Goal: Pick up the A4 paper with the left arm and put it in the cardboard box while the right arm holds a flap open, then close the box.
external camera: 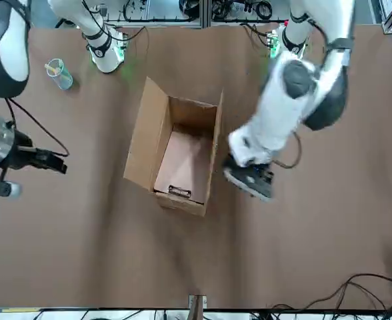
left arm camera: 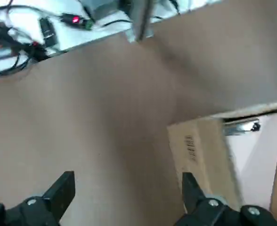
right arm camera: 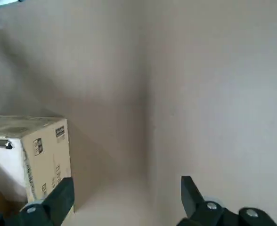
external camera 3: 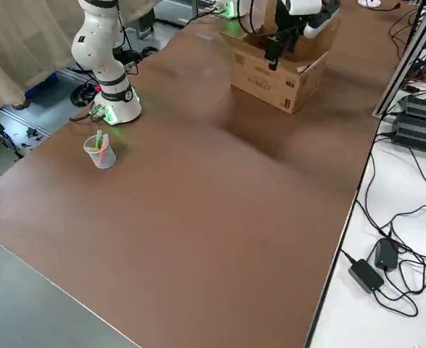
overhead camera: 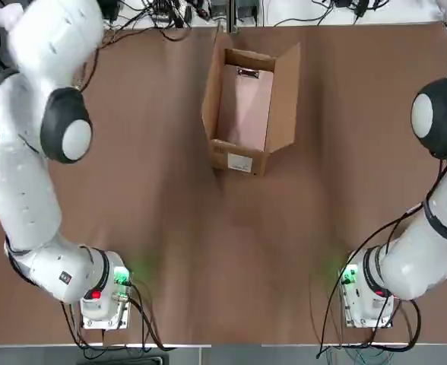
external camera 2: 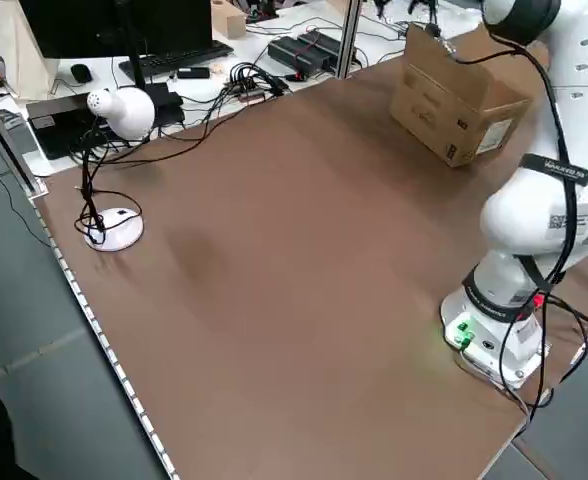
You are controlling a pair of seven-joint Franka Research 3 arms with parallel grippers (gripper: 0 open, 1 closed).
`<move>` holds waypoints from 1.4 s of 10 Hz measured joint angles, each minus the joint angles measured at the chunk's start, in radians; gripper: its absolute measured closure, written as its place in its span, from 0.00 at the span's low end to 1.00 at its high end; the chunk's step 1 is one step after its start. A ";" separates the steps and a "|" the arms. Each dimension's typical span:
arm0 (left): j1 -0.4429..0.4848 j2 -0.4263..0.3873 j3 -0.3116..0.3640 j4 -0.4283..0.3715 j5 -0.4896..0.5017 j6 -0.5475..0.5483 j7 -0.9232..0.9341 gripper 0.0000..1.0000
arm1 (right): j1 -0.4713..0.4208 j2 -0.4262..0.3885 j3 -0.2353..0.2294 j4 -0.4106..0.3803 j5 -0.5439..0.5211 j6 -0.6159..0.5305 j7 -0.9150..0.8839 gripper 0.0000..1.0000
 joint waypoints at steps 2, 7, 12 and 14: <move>0.111 -0.001 -0.002 -0.008 -0.106 -0.017 0.040 0.00 | 0.013 0.000 0.012 -0.001 0.005 -0.046 0.000 0.00; 0.185 0.069 -0.009 -0.050 -0.216 -0.022 0.082 0.49 | 0.008 0.000 0.010 -0.144 0.081 -0.059 -0.109 0.00; 0.112 0.111 -0.073 -0.081 -0.291 0.005 0.012 0.99 | -0.017 -0.094 0.006 -0.482 0.253 0.078 -0.284 0.42; 0.039 0.128 -0.078 -0.087 -0.292 0.052 -0.054 0.99 | -0.004 -0.113 0.012 -0.574 0.331 0.100 -0.293 0.64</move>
